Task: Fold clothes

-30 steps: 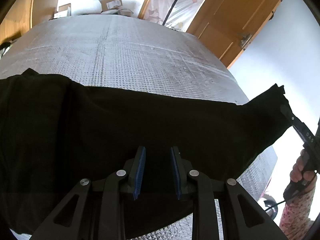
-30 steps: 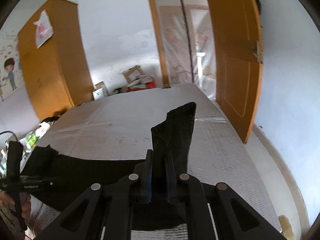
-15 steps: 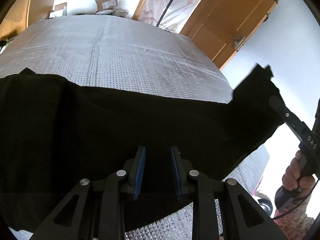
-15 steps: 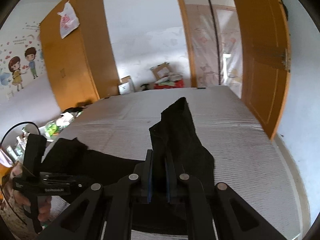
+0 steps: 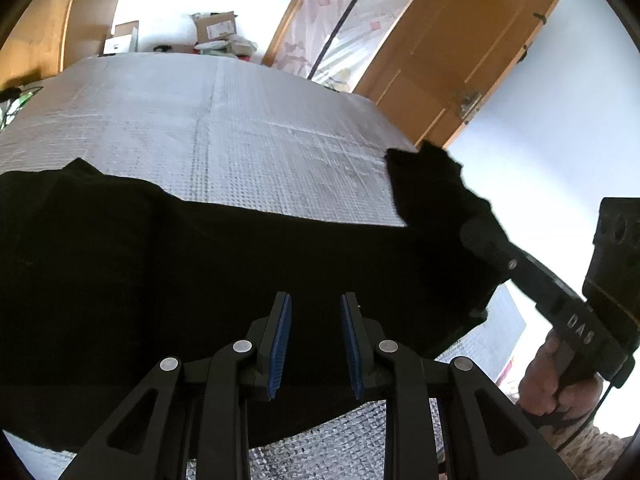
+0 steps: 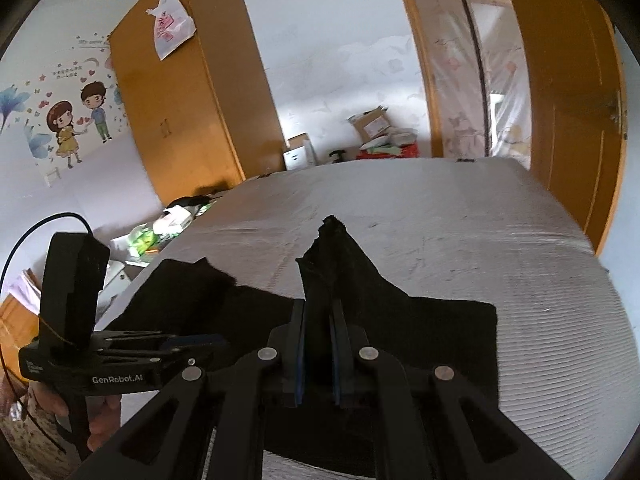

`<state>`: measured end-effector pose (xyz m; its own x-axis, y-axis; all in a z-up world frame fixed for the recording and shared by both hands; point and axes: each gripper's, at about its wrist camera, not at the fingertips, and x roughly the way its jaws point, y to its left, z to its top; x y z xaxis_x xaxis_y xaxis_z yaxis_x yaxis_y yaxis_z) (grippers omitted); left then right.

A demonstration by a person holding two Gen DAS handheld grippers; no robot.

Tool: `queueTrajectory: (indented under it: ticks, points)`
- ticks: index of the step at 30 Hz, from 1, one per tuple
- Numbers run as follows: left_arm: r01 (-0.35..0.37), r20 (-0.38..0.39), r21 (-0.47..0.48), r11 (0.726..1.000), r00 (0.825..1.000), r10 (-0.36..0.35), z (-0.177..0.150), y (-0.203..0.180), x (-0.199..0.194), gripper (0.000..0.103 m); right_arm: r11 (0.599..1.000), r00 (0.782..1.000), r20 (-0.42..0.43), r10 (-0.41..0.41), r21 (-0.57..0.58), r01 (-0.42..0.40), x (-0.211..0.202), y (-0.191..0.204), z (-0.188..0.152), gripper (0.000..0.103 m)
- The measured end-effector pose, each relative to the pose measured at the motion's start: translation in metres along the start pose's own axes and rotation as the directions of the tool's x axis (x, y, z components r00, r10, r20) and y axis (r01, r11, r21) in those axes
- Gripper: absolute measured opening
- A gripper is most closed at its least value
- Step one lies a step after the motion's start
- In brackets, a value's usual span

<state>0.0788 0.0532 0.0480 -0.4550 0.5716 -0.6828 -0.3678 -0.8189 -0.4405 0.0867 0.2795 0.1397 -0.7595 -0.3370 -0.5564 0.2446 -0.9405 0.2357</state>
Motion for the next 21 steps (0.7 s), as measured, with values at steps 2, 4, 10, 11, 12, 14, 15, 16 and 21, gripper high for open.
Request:
queueTrajectory:
  ticks: [2,4,10,11,12,14,15,16,21]
  points:
    - [-0.003,0.001,-0.003,1.000,1.000,0.003,0.000,0.001,-0.001,0.026,1.000,1.000,-0.010,0.019,-0.002,-0.019,0.006,0.006,-0.002,0.010]
    - [-0.007,0.002,-0.009,1.000,1.000,0.007,-0.001,0.003,-0.001,0.026,1.000,0.999,-0.024,0.031,-0.003,-0.031,0.012,0.010,-0.005,0.010]
    - [-0.017,0.016,-0.027,0.999,1.000,0.017,-0.002,0.008,-0.008,0.026,0.998,0.996,-0.073,0.057,-0.004,-0.058,0.030,0.020,-0.016,0.010]
    - [-0.020,0.017,-0.030,0.999,1.000,0.020,-0.002,0.010,-0.008,0.026,0.998,0.995,-0.081,0.062,-0.004,-0.062,0.033,0.022,-0.018,0.010]
    - [-0.022,0.018,-0.033,0.999,1.000,0.023,-0.002,0.011,-0.008,0.026,0.998,0.994,-0.090,0.066,-0.004,-0.067,0.036,0.023,-0.020,0.010]
    - [-0.024,0.020,-0.041,0.999,0.999,0.025,-0.002,0.013,-0.009,0.026,0.997,0.991,-0.112,0.071,-0.003,-0.072,0.043,0.026,-0.026,0.010]
    - [-0.025,0.019,-0.045,0.999,0.999,0.026,-0.003,0.014,-0.009,0.026,0.997,0.990,-0.122,0.073,-0.002,-0.074,0.046,0.027,-0.029,0.010]
    - [-0.028,0.017,-0.049,0.998,0.999,0.028,-0.003,0.015,-0.008,0.026,0.997,0.989,-0.130,0.076,0.003,-0.076,0.049,0.027,-0.031,0.010]
    - [-0.032,0.018,-0.056,0.998,0.999,0.033,-0.002,0.016,-0.008,0.026,0.996,0.982,-0.171,0.087,0.020,-0.085,0.063,0.031,-0.039,0.010]
